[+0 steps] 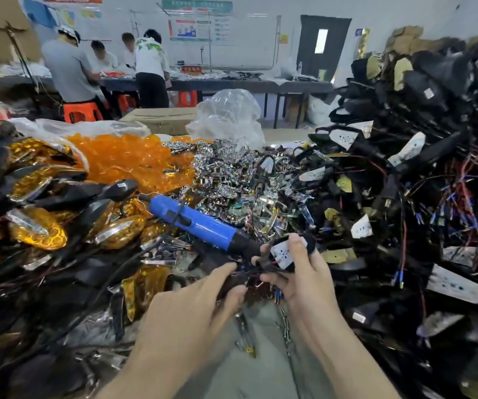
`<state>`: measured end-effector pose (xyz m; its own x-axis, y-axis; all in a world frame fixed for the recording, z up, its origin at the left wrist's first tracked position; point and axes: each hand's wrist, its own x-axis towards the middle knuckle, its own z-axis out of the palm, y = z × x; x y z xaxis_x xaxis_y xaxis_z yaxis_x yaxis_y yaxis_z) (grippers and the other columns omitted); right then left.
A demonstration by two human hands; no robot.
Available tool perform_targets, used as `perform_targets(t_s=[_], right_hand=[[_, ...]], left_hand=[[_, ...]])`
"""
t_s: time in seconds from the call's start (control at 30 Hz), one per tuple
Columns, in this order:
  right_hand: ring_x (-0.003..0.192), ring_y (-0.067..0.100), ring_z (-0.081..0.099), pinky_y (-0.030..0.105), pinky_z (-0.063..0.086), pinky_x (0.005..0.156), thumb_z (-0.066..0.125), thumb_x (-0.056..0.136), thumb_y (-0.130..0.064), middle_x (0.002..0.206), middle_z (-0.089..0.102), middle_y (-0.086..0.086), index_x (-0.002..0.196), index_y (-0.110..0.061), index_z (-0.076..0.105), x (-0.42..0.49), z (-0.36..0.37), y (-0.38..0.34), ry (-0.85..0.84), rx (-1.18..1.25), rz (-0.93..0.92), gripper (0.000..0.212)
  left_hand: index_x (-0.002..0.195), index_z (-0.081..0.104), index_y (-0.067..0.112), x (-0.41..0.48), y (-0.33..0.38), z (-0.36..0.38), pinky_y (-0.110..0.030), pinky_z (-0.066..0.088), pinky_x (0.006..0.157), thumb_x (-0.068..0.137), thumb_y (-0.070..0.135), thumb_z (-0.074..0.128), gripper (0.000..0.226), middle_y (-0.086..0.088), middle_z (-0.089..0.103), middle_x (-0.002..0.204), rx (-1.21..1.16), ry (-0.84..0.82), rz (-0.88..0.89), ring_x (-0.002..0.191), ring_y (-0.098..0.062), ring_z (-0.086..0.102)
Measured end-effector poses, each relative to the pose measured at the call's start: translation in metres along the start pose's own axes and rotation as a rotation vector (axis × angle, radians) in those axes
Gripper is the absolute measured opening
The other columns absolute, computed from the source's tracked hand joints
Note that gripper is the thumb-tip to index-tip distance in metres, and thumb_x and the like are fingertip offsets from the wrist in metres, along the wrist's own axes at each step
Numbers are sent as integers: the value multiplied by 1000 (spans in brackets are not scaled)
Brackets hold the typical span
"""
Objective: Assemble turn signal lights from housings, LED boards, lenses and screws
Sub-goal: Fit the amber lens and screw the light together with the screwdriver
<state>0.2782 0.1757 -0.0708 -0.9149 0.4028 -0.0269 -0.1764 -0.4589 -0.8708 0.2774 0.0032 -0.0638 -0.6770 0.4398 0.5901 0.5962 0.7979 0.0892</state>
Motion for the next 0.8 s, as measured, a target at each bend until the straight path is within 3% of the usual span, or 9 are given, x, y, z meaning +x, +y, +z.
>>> perform_targets(t_s=[0.1, 0.23, 0.4, 0.5, 0.63, 0.73, 0.8], right_hand=[[71, 30, 76, 24, 56, 48, 50, 107, -27, 82, 76, 14, 96, -9, 61, 3, -5, -4, 24, 20, -60, 24], [72, 31, 76, 25, 56, 50, 50, 107, -28, 83, 75, 14, 85, -21, 69, 0, -6, -10, 14, 15, -121, 30], [73, 31, 76, 24, 55, 52, 52, 106, -29, 83, 76, 13, 97, -12, 62, 0, -10, -14, 40, 46, -131, 22], [73, 31, 76, 24, 56, 51, 52, 106, -29, 85, 76, 15, 104, -11, 61, -1, -12, -13, 38, 83, -96, 20], [71, 31, 76, 26, 57, 48, 47, 107, -27, 82, 76, 18, 108, -5, 60, -2, -9, -7, 0, 91, -16, 26], [71, 32, 76, 26, 57, 48, 44, 110, -26, 81, 76, 17, 108, -1, 58, -4, -7, -3, -24, 56, -19, 28], [73, 32, 76, 26, 57, 49, 45, 109, -26, 83, 76, 16, 106, -3, 59, -5, -7, -2, -19, 25, -35, 27]], left_hand=[[105, 75, 24, -2, -6, -4, -21, 32, 33, 97, 59, 30, 58, 11, 67, 57, -47, 2, -30, 41, -9, 61], [102, 74, 26, -4, -11, -10, -22, 35, 34, 93, 55, 41, 44, 15, 62, 57, -119, -4, -8, 45, -4, 59], [112, 67, 30, -7, -12, -21, -12, 33, 43, 91, 44, 48, 31, 38, 37, 73, -245, -49, -21, 56, 3, 51], [118, 61, 32, -10, -13, -22, -11, 41, 46, 90, 43, 48, 33, 38, 49, 86, -278, -64, -23, 65, 5, 58], [130, 59, 28, -12, -18, -27, -16, 48, 44, 91, 49, 54, 45, 21, 74, 91, -260, -67, -26, 76, 4, 64], [127, 63, 30, -12, -23, -31, -17, 46, 40, 92, 56, 48, 46, 21, 73, 76, -237, -124, -64, 56, 3, 60], [120, 68, 29, -12, -23, -31, -11, 41, 41, 93, 54, 47, 42, 23, 68, 69, -179, -142, -54, 47, 9, 48]])
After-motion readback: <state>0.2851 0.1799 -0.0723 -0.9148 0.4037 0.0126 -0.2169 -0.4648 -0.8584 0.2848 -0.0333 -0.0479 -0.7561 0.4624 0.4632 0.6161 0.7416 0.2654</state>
